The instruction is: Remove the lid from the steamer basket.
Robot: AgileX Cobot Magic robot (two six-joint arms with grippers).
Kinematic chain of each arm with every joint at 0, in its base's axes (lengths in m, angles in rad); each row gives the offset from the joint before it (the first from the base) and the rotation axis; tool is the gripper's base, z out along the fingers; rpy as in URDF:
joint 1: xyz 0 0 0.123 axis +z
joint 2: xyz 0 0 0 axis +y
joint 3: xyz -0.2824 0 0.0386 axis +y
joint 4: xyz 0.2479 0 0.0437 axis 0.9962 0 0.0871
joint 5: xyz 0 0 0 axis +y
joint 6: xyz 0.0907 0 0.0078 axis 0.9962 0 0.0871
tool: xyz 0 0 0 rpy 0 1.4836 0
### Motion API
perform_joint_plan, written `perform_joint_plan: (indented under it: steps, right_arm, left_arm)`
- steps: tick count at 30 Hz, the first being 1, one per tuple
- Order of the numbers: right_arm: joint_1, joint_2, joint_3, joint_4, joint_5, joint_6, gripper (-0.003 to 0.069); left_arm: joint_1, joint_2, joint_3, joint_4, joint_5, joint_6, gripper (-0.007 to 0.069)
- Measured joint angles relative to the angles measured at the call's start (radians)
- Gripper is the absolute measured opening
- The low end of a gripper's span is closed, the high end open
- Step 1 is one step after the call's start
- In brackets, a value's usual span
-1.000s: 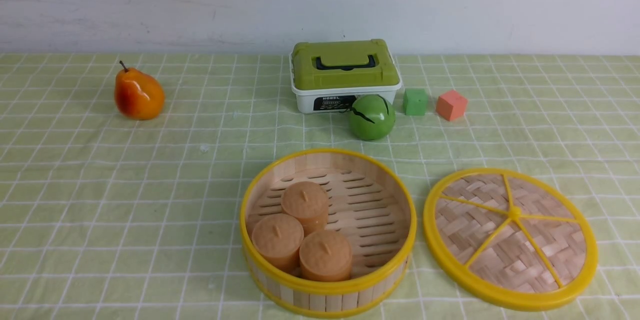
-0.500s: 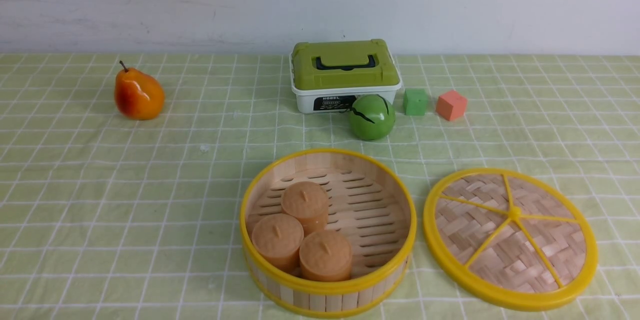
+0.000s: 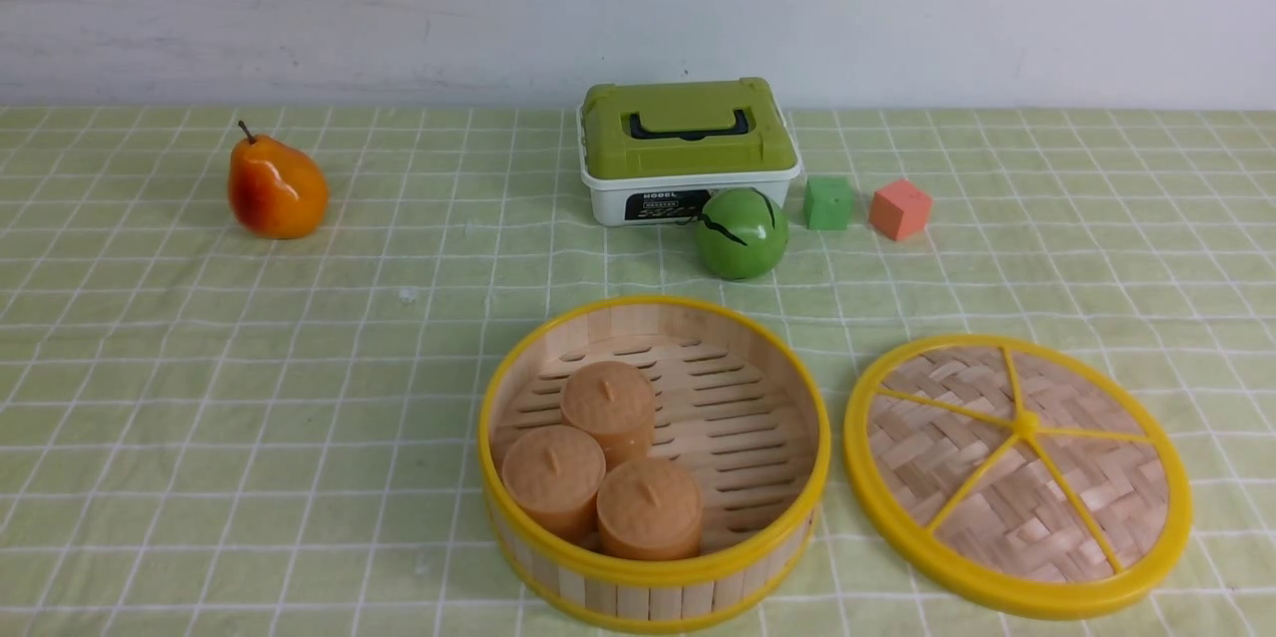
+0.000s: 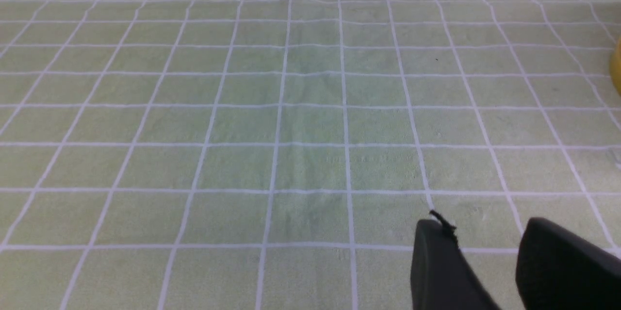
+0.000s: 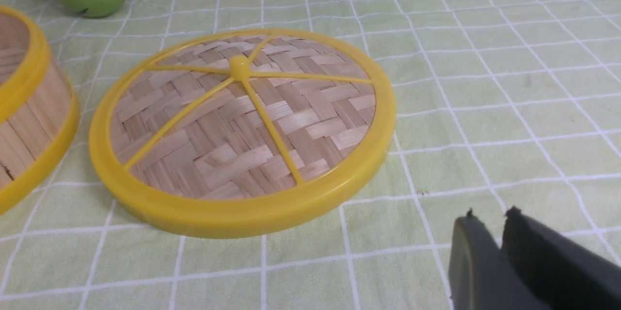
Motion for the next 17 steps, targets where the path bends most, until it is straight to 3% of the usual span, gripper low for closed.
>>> perform_joint_plan:
  steps: [17]
  right_arm:
    - [0.0,0.0,0.0,0.0,0.001,0.0,0.0092]
  left_arm:
    - [0.0,0.0,0.0,0.0,0.0,0.0,0.0239]
